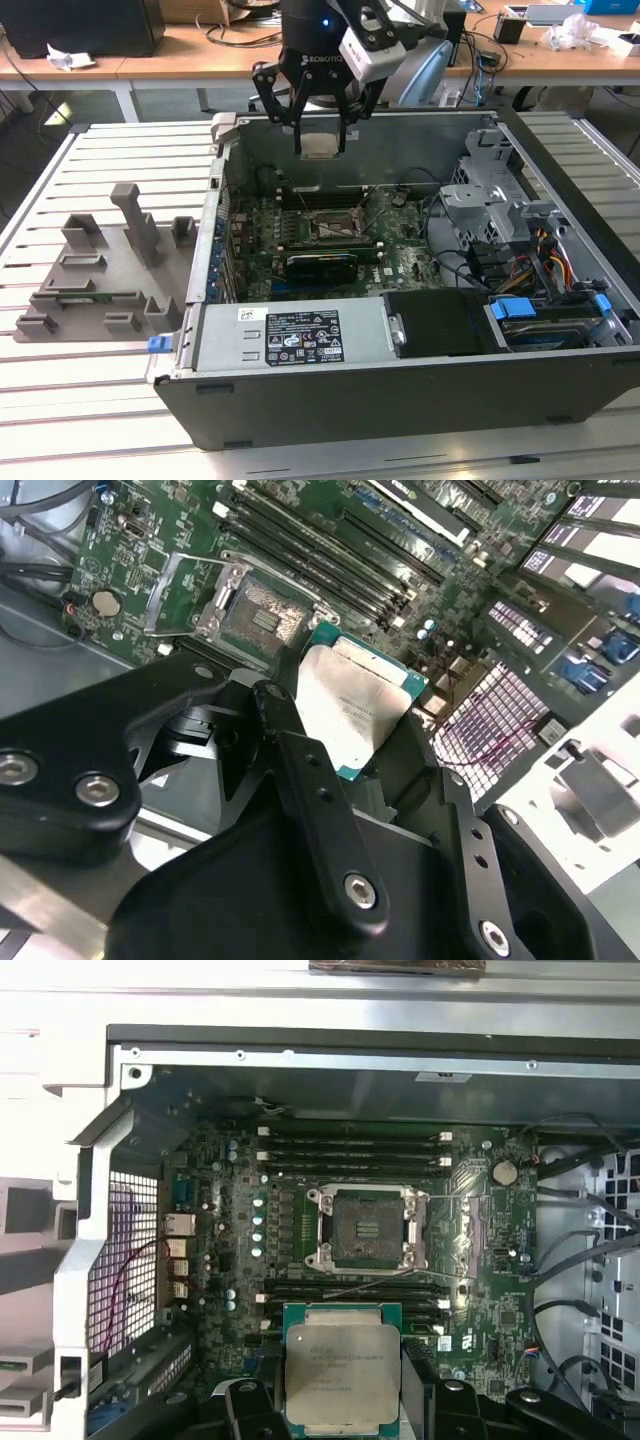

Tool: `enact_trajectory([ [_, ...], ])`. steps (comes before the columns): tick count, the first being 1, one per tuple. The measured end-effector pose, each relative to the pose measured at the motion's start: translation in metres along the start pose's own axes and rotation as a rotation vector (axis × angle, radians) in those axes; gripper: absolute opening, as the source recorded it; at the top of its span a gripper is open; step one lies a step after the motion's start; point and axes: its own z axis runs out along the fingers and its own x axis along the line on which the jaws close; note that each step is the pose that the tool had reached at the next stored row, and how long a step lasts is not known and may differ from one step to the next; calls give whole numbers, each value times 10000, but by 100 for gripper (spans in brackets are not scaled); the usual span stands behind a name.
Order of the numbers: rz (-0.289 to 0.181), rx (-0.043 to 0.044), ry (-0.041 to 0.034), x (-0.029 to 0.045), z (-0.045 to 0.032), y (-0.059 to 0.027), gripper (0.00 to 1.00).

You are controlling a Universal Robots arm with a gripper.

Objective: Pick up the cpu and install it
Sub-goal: 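Pick up the cpu and move it towards the insertion slot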

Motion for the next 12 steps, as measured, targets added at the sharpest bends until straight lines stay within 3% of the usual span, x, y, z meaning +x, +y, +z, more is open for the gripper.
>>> enact_trajectory([
  [12,-6,50,27,-131,157,165,55],
])
